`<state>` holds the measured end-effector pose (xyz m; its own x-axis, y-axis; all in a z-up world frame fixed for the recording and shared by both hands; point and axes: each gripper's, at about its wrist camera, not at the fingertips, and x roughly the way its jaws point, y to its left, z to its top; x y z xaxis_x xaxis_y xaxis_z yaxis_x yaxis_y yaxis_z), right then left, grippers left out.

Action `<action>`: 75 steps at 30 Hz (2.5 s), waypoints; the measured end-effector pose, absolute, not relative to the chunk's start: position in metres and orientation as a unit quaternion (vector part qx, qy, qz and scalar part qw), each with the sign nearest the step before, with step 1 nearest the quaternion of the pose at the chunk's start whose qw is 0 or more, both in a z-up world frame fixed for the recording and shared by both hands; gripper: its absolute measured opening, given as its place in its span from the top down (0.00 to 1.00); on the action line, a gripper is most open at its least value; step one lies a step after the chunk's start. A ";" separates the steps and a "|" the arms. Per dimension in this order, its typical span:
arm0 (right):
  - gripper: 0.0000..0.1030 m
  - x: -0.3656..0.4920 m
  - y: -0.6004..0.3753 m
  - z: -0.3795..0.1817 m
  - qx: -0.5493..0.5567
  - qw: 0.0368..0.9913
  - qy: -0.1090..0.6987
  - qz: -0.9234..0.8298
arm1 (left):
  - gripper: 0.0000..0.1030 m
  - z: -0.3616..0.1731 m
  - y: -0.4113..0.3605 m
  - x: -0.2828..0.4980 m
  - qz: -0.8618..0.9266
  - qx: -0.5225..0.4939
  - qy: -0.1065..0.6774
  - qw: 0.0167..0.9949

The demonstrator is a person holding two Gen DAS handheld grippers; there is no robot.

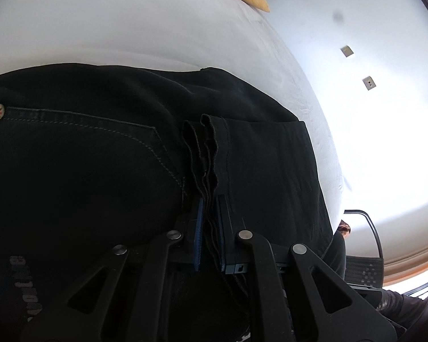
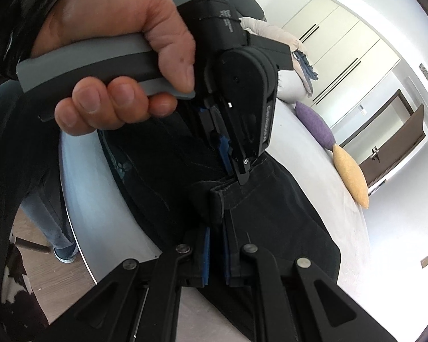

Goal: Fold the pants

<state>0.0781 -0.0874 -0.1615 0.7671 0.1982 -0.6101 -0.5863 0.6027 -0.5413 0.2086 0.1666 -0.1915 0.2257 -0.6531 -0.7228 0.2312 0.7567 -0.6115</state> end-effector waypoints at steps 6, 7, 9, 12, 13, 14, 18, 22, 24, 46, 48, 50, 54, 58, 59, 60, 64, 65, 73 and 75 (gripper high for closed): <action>0.91 0.077 -0.084 -0.171 -0.390 0.852 0.260 0.232 | 0.92 -0.189 0.162 0.209 -0.286 -0.194 0.552 0.759; 0.91 0.079 -0.086 -0.174 -0.388 0.852 0.264 0.233 | 0.92 -0.189 0.159 0.209 -0.285 -0.194 0.552 0.759; 0.87 0.078 -0.088 -0.179 -0.378 0.851 0.276 0.236 | 0.92 -0.190 0.158 0.209 -0.284 -0.190 0.552 0.760; 0.78 0.078 -0.094 -0.173 -0.358 0.857 0.282 0.242 | 0.92 -0.190 0.154 0.209 -0.283 -0.182 0.552 0.763; 0.68 0.078 -0.100 -0.169 -0.347 0.861 0.282 0.245 | 0.92 -0.190 0.154 0.209 -0.283 -0.181 0.553 0.763; 0.55 0.076 -0.105 -0.165 -0.337 0.863 0.282 0.250 | 0.92 -0.190 0.154 0.209 -0.282 -0.179 0.554 0.763; 0.41 0.074 -0.137 -0.144 -0.260 0.868 0.310 0.288 | 0.92 -0.191 0.152 0.210 -0.280 -0.174 0.556 0.763; 0.60 0.102 -0.194 -0.118 -0.107 0.863 0.373 0.322 | 0.92 -0.188 0.145 0.207 -0.275 -0.146 0.552 0.774; 0.64 0.128 -0.227 -0.112 -0.025 0.859 0.399 0.320 | 0.92 -0.183 0.136 0.203 -0.266 -0.115 0.548 0.784; 0.80 0.304 -0.355 -0.206 0.359 0.705 0.529 0.308 | 0.92 -0.165 0.064 0.163 -0.198 0.057 0.510 0.835; 0.80 0.300 -0.358 -0.209 0.367 0.701 0.528 0.309 | 0.92 -0.166 0.065 0.163 -0.197 0.057 0.509 0.836; 0.80 0.291 -0.362 -0.209 0.367 0.699 0.529 0.312 | 0.92 -0.166 0.065 0.163 -0.195 0.059 0.508 0.837; 0.80 0.262 -0.357 -0.209 0.369 0.691 0.529 0.326 | 0.92 -0.165 0.067 0.163 -0.194 0.057 0.506 0.839; 0.80 0.230 -0.352 -0.208 0.376 0.682 0.531 0.335 | 0.92 -0.164 0.064 0.160 -0.190 0.067 0.501 0.841; 0.80 0.222 -0.350 -0.208 0.378 0.679 0.531 0.339 | 0.92 -0.164 0.063 0.159 -0.188 0.071 0.500 0.842; 0.80 0.215 -0.348 -0.208 0.379 0.677 0.531 0.341 | 0.92 -0.164 0.062 0.158 -0.186 0.075 0.498 0.843; 0.80 0.187 -0.349 -0.210 0.395 0.670 0.531 0.336 | 0.92 -0.163 0.057 0.153 -0.176 0.090 0.491 0.848; 0.81 0.183 -0.349 -0.211 0.398 0.669 0.533 0.332 | 0.92 -0.162 0.055 0.152 -0.173 0.094 0.490 0.849; 1.00 0.177 -0.348 -0.233 0.438 0.658 0.529 0.308 | 0.92 -0.164 0.050 0.148 -0.161 0.106 0.486 0.853; 1.00 0.175 -0.349 -0.234 0.444 0.659 0.523 0.309 | 0.92 -0.164 0.050 0.148 -0.160 0.103 0.485 0.854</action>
<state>0.1752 -0.3487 -0.2342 0.2622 0.8716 -0.4141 0.0576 0.4142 0.9084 0.1482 0.0498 -0.1639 0.4784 -0.1720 -0.8611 0.3728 0.9277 0.0218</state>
